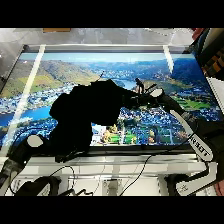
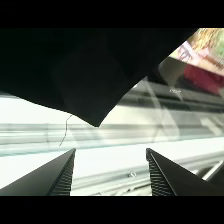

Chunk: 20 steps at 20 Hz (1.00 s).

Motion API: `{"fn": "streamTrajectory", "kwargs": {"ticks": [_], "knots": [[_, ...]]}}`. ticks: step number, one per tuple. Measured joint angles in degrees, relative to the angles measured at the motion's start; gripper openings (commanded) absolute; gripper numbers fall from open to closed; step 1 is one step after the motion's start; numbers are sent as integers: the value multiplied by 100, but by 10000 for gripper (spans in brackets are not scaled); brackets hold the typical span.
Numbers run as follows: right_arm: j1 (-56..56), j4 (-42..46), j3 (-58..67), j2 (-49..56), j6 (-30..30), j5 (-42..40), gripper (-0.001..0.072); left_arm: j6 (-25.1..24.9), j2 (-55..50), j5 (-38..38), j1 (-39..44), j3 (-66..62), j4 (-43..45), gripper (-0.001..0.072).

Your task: Fold the clothes and pants, and hang the long-sleeved shirts on hangers.

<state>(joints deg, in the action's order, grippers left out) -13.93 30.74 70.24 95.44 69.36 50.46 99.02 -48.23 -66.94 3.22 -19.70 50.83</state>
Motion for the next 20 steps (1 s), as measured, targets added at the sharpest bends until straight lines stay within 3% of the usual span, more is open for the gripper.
{"fn": "streamTrajectory", "kwargs": {"ticks": [6,12,13,14,18,20], "knots": [[0,-2,0,0,0,-26,20,-415,-671,114,98,13,-208,500],[0,-4,0,-2,0,-44,20,-496,-1082,977,837,11,-339,496],[0,-4,0,-7,0,-44,21,-498,-1137,1113,927,11,-343,462],[0,-7,0,-7,0,-39,20,-507,-1187,1283,999,9,-358,350],[0,-4,0,-9,0,-4,21,-542,-1272,1744,1119,11,-229,83],[0,-2,0,-37,0,0,20,-555,-1285,1912,1139,11,-164,7]]}}
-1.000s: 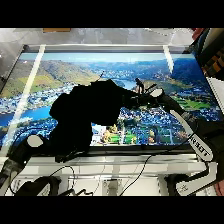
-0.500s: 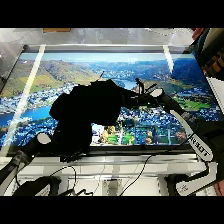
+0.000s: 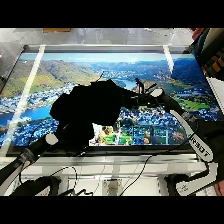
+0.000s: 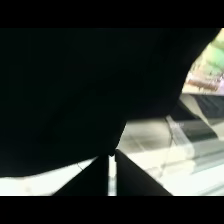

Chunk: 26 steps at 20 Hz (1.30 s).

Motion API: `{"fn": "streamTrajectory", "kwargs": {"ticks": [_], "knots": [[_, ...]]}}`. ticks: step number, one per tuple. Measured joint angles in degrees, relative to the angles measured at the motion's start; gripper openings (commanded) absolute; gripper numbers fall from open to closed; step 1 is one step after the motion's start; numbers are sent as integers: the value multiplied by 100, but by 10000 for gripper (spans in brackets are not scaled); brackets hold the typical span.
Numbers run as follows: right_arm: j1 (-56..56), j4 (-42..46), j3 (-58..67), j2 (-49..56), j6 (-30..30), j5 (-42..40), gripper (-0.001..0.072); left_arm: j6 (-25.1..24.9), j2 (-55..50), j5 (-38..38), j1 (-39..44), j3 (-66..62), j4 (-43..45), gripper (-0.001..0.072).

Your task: Fold the clothes and pants, and hang the long-sleeved shirts on hangers.

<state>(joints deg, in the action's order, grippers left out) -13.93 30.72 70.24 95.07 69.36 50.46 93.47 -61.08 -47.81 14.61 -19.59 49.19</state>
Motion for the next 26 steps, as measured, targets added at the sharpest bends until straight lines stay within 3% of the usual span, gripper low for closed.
{"fn": "streamTrajectory", "kwargs": {"ticks": [4,8,14,19,26], "knots": [[4,129,0,-151,0,-50,20,4,168,299,11,-15,170,6],[203,793,101,-424,22,-269,19,15,702,387,-208,-297,765,3],[1329,1620,763,-800,387,-409,19,17,1145,413,-1875,-1517,1814,2],[2500,1777,1392,-1084,468,-334,19,-188,835,581,-3073,-2959,2127,2],[3268,2483,1681,-1342,483,271,19,-280,98,308,-3366,-3856,2398,4]]}}
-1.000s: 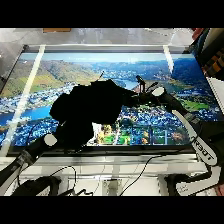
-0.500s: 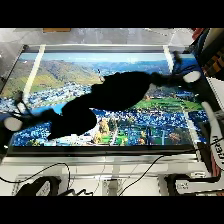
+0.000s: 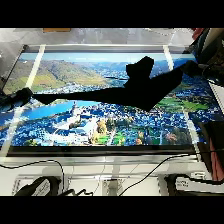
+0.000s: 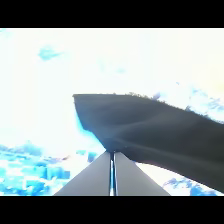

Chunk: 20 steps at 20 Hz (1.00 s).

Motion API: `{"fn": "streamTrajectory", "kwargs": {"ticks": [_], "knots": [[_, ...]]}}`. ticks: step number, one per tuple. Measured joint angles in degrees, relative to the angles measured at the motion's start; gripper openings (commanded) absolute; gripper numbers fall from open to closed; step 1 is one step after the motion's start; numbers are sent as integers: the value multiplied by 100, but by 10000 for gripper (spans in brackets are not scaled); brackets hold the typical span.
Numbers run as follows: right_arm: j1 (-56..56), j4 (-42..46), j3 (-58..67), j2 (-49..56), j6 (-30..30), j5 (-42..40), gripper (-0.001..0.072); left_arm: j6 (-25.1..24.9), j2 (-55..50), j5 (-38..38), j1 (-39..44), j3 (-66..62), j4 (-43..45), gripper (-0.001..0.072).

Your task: Fold the clothes and pants, and hang the long-sleeved shirts on hangers.

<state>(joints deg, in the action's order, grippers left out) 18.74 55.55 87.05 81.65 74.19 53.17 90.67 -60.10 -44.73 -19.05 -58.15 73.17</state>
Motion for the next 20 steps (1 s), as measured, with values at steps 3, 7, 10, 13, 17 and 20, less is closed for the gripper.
{"fn": "streamTrajectory", "kwargs": {"ticks": [3,7,10,13,17,20], "knots": [[129,433,20,-46,2,151,19,-4,-120,151,-39,-81,297,3],[365,776,26,-313,164,140,19,2,-175,911,-52,-374,420,2],[702,1108,31,-719,389,116,19,-87,-197,1388,-59,-822,459,3],[1019,1390,11,-1108,492,682,19,-702,-186,1303,-44,-1113,487,4],[1180,1888,-466,-1405,509,1683,19,-1478,-374,57,-37,-1110,1060,3],[1217,2085,-1217,-1541,367,2214,20,-1727,-610,-750,-39,-752,1790,4]]}}
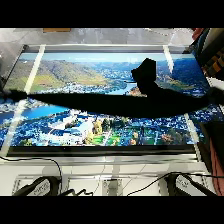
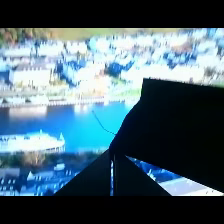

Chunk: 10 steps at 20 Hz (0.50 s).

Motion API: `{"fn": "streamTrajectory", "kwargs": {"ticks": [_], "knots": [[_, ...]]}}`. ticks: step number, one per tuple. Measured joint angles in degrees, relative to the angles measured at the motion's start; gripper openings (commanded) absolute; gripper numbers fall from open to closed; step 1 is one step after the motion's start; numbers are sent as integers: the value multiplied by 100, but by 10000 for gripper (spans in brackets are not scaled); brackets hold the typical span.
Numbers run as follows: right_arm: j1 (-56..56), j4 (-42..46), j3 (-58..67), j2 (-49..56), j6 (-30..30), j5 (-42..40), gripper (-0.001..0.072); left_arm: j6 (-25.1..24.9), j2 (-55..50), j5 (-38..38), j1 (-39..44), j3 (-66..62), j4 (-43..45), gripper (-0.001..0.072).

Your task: Fold the clothes and pants, and hang the long-sleeved shirts on hangers.

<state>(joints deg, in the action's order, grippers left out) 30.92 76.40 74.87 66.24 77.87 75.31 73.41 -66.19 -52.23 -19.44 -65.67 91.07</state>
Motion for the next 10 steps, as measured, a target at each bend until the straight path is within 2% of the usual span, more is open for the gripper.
{"fn": "streamTrajectory", "kwargs": {"ticks": [6,10], "knots": [[17,273,-1200,-76,-426,1436,20,-142,-282,-1091,0,678,1543,4],[17,472,-1449,-83,-527,1947,20,-168,-328,-1370,-13,817,1991,5]]}}
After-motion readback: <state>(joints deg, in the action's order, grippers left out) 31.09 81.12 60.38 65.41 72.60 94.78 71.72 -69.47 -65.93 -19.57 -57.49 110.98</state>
